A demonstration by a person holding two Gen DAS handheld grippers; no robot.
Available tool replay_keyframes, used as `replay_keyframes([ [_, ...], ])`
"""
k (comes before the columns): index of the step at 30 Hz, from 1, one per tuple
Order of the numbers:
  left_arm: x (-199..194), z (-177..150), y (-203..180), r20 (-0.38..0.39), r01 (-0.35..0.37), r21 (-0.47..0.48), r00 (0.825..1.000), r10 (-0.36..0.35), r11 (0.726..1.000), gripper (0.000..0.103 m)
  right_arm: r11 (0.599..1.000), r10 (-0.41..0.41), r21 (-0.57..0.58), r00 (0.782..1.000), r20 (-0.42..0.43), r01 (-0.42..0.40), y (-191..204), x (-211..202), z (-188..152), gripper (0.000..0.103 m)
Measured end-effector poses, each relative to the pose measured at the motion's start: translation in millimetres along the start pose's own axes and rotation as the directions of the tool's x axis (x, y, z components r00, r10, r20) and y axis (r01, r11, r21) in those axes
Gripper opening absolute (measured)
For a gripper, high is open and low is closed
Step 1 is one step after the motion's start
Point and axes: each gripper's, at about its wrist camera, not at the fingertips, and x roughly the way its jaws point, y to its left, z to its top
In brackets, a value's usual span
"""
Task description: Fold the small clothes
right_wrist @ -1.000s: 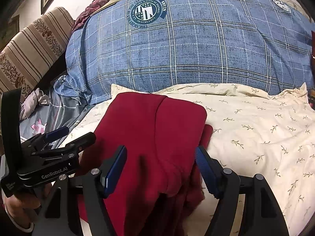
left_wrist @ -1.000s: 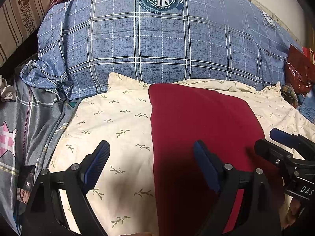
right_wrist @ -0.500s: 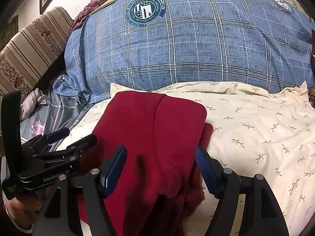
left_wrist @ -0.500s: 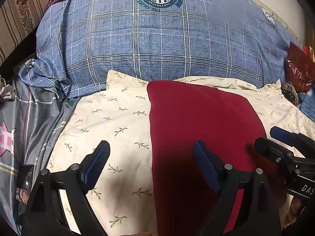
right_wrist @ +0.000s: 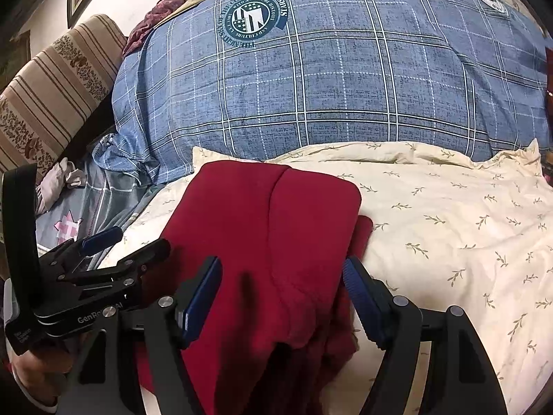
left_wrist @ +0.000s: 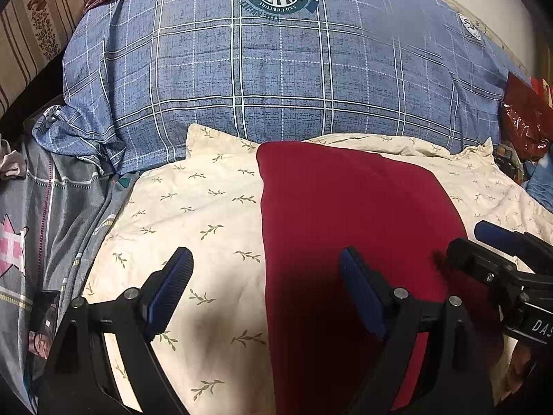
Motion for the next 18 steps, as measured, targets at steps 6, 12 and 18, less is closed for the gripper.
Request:
replay_keyframes([
  [6,-0.4,0.3,0.3,0.000,0.001,0.002,1.000,-0.001,1.000,0.087,1.000,-0.001,-0.014,1.000,-0.003,0.000,3.2,0.3,-1.1,0.074],
  [12,-0.5,0.3,-0.2,-0.002,-0.001,0.003,1.000,0.001,1.000,0.087,1.000,0.000,-0.012,1.000,0.001,0.000,2.2,-0.7,-0.6,0.075],
  [18,0.0,-0.1,0.0,-0.003,-0.003,0.002,1.000,0.003,1.000,0.087,1.000,-0.003,-0.007,1.000,0.004,0.003,1.0,0.7,0.1,0.075],
])
